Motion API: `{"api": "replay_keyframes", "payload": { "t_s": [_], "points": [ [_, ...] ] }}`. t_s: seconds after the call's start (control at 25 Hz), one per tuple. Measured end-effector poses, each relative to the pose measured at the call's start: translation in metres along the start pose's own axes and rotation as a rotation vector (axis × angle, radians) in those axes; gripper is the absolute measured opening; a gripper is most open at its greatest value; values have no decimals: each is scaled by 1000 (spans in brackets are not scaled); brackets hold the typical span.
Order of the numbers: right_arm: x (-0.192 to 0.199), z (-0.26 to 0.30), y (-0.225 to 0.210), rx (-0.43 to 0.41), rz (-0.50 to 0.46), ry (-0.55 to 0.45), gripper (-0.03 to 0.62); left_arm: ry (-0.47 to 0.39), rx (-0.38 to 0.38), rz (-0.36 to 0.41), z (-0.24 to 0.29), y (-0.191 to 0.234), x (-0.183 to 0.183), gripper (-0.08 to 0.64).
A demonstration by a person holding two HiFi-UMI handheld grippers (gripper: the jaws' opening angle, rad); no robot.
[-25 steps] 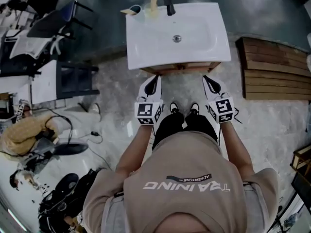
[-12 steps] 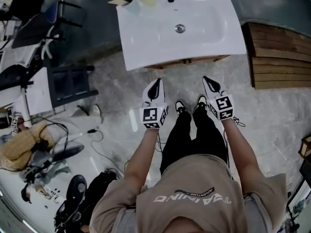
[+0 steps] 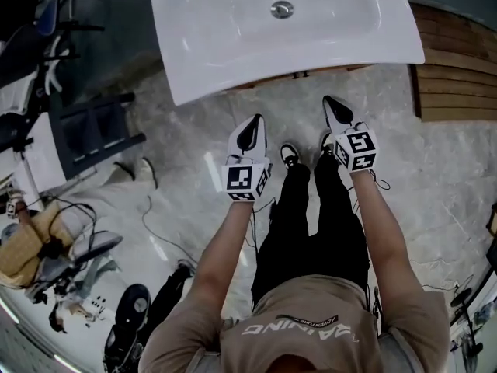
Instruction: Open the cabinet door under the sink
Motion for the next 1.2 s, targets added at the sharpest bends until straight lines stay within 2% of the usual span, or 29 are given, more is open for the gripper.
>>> {"api": "replay_keyframes", "payload": {
  "t_s": [0.12, 0.36, 0.4, 0.84, 1.0, 1.2],
  "points": [
    [15, 31, -7, -29, 64, -9, 2, 7, 8, -1, 12, 6, 16, 17],
    [42, 86, -31, -53, 252, -4, 5, 8, 2, -34, 29, 13, 39, 17],
    [45, 93, -32, -67, 277, -12, 34, 10, 4, -38, 31, 15, 42, 17],
    [62, 142, -48, -192, 594, -156, 91, 44, 20, -34, 46, 29, 67, 17],
    [67, 157, -51, -308, 753, -239, 115, 67, 31, -37, 48, 33, 74, 17],
    [75, 163, -49, -470, 953, -349, 89, 74, 49, -35, 48, 23, 75, 17]
  ]
}}
Point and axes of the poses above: the fingertips, and each gripper's own axes: z forward along the fingers, y to its left, x out of its underside, the point moved 10 cm from there along -z, backward along the fingers, and after that the axes turned 12 degrees about y, right-handed, at the moved point
